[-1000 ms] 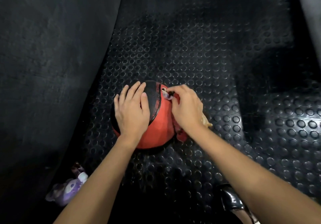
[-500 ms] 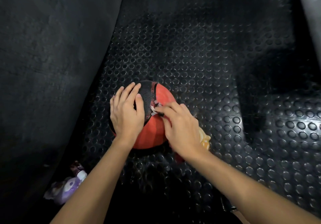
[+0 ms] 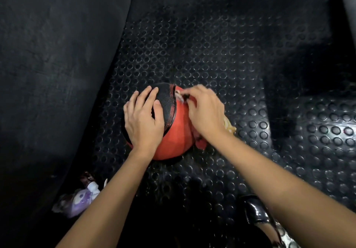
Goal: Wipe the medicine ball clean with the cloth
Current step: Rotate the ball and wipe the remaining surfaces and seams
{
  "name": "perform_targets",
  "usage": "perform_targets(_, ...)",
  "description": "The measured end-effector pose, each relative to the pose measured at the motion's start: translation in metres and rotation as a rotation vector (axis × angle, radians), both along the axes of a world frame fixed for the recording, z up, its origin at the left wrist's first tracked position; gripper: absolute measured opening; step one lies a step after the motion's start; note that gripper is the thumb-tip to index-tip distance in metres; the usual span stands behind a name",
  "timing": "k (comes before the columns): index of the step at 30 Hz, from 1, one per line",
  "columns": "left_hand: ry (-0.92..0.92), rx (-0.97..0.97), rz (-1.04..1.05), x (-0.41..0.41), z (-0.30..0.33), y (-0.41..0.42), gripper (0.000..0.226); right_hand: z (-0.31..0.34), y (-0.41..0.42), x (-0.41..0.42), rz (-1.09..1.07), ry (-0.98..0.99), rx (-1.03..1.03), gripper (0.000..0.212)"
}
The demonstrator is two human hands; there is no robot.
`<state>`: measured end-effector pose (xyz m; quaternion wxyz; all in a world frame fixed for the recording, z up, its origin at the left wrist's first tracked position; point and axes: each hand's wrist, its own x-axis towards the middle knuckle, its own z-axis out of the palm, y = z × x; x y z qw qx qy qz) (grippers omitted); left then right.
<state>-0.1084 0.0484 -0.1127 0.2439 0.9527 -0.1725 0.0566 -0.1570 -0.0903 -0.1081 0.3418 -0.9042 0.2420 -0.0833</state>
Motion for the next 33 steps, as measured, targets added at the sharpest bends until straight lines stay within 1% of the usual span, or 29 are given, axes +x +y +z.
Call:
perform_targets(1, -0.008, 0.009, 0.005, -0.002, -0.001, -0.002, 0.043, -0.001, -0.005, 0.007, -0.023, 0.02, 0.015, 0.028)
perform_targets(3, -0.005, 0.013, 0.031, -0.001, 0.0, -0.003, 0.043, -0.001, 0.0, 0.003, -0.032, -0.009, 0.036, 0.027)
perform_targets(7, 0.025, -0.044, 0.068, 0.006, 0.003, -0.001, 0.047, 0.001, 0.024, -0.043, 0.024, -0.107, 0.038, 0.027)
perform_targets(9, 0.03, -0.048, 0.057, 0.002, 0.003, 0.001, 0.046, -0.007, 0.015, -0.036, -0.031, -0.065, 0.08, 0.029)
perform_targets(13, 0.006, -0.032, 0.058, -0.006, 0.001, 0.0, 0.043, -0.021, -0.01, -0.003, -0.166, 0.085, 0.191, 0.031)
perform_targets(15, -0.006, -0.035, 0.057, -0.005, 0.001, 0.0, 0.045, -0.017, -0.001, -0.014, -0.178, 0.035, 0.196, 0.028)
perform_targets(17, -0.008, -0.051, 0.065, -0.001, 0.002, 0.0, 0.047, -0.008, 0.016, -0.037, -0.141, -0.046, 0.224, 0.026)
perform_targets(19, -0.001, -0.053, 0.057, -0.001, 0.002, 0.002, 0.047, -0.01, 0.017, -0.043, -0.126, -0.067, 0.227, 0.027)
perform_targets(20, -0.002, -0.048, 0.048, -0.002, 0.001, 0.002, 0.046, -0.015, 0.009, -0.036, -0.147, -0.03, 0.222, 0.028)
perform_targets(23, -0.039, -0.023, 0.009, -0.011, -0.003, 0.004, 0.043, -0.029, -0.016, -0.006, -0.226, 0.183, 0.279, 0.03)
perform_targets(24, -0.055, -0.013, -0.007, -0.014, -0.004, 0.004, 0.042, -0.03, -0.018, -0.004, -0.241, 0.207, 0.296, 0.03)
perform_targets(25, -0.069, -0.007, -0.016, -0.014, -0.005, 0.004, 0.042, -0.029, -0.016, -0.007, -0.251, 0.198, 0.305, 0.029)
perform_targets(27, -0.08, -0.02, -0.015, -0.01, -0.004, 0.004, 0.042, -0.018, -0.004, -0.021, -0.232, 0.092, 0.299, 0.026)
perform_targets(30, -0.069, -0.026, -0.021, -0.008, -0.003, 0.009, 0.043, -0.002, 0.019, -0.043, -0.104, -0.075, 0.253, 0.026)
perform_targets(31, -0.064, -0.027, -0.028, -0.009, -0.003, 0.01, 0.043, -0.002, 0.019, -0.04, -0.079, -0.081, 0.218, 0.026)
perform_targets(33, -0.061, -0.018, -0.041, -0.012, -0.004, 0.01, 0.043, -0.01, 0.004, -0.021, -0.091, -0.017, 0.155, 0.026)
